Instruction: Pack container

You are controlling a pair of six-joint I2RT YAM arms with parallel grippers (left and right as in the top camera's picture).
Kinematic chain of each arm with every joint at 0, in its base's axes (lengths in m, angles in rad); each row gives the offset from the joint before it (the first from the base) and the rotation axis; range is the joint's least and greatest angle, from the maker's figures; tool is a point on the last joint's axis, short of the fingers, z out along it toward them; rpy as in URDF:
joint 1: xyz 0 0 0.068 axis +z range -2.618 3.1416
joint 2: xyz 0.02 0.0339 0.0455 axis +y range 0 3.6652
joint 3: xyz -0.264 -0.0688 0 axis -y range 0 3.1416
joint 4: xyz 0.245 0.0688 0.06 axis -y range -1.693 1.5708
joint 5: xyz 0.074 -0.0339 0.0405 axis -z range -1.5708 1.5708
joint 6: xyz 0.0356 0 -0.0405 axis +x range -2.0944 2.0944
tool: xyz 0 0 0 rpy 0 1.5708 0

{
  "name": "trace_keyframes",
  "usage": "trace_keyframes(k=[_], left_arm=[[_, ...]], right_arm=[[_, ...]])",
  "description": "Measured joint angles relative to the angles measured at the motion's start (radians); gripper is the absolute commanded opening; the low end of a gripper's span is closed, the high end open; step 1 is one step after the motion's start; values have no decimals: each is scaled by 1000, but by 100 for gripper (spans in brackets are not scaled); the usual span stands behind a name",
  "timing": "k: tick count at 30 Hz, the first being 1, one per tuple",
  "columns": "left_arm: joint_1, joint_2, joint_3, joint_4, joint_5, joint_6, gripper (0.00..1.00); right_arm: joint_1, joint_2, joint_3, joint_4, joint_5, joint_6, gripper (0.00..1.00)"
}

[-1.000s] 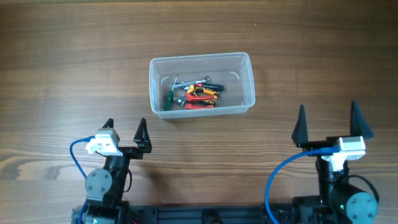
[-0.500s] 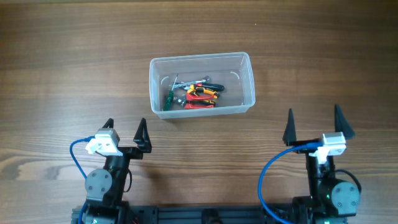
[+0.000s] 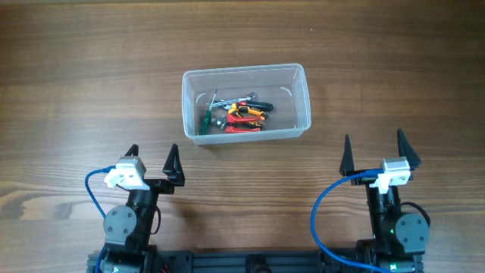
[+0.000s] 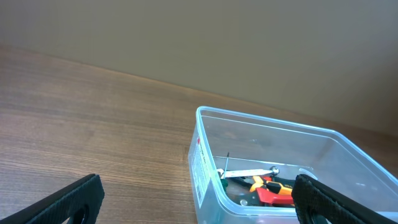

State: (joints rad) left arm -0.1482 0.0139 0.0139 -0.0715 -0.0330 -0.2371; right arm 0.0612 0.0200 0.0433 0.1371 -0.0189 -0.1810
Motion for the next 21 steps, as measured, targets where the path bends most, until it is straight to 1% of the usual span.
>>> trace_keyframes(k=[9, 14, 21], left_arm=[[0, 0, 0, 0, 0, 0, 100], [0, 0, 0, 0, 0, 0, 100], [0, 0, 0, 0, 0, 0, 100]], right_arm=[[-3, -1, -35, -42, 0, 0, 100], [-27, -3, -37, -130, -9, 0, 100], [-32, -3, -37, -138, -26, 0, 100]])
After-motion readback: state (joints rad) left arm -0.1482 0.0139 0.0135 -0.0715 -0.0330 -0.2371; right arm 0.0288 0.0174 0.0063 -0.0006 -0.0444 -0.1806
